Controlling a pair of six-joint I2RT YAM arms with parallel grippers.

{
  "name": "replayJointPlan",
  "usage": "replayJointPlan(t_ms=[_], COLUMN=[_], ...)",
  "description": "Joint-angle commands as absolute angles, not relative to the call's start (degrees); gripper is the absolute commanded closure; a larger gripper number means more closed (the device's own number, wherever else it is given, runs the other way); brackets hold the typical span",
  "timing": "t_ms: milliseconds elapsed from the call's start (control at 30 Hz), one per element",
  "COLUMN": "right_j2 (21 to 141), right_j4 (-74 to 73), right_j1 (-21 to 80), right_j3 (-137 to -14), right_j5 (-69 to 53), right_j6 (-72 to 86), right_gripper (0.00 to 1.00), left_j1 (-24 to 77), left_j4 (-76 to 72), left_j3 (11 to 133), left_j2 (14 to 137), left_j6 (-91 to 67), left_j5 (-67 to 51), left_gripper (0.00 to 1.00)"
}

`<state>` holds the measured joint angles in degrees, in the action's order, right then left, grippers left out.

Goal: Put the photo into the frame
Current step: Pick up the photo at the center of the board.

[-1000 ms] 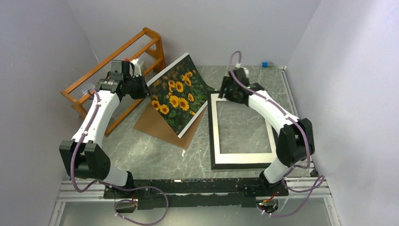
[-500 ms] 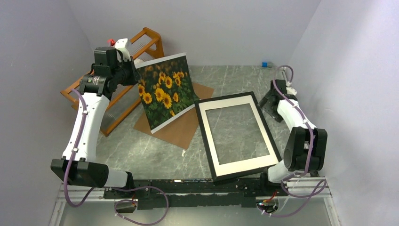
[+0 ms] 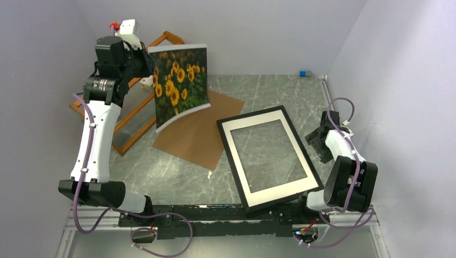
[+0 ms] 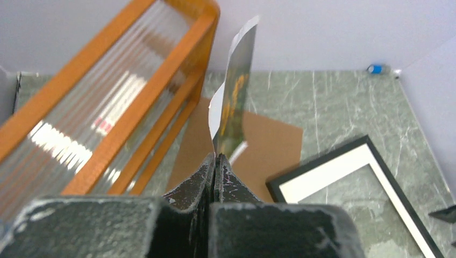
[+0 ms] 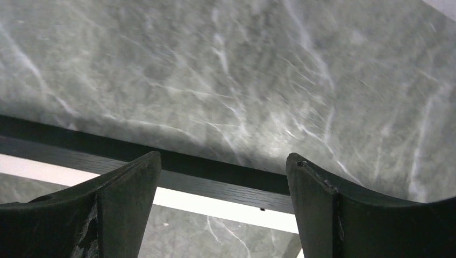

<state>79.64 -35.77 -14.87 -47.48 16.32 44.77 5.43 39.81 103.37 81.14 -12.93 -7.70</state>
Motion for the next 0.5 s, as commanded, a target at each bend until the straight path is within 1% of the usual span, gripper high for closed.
replayJointPlan(t_ms=[0,233,467], right_j2=[75.6,73.0,71.1], right_j4=[-41.0,-49.1,-52.0], right_j1=[-15.6,-16.7,-17.5], right_j3=[-45.6,-42.3,-37.7], right_j5=[21.1,24.9,23.0], right_j6=[51.3,58.7,63.5], right_gripper=[0.10,0.08,0.07], left_j1=[5.3,5.8,8.3], left_j4=[33.0,31.6,32.1], left_j3=[109.1,113.0,114.5], left_j2=[83.8,87.6,90.0], left_j6=[-11.0,-11.4,-10.5], left_j5=[-11.6,-22.3,-24.9], left_gripper=[0.98,0.97,0.97])
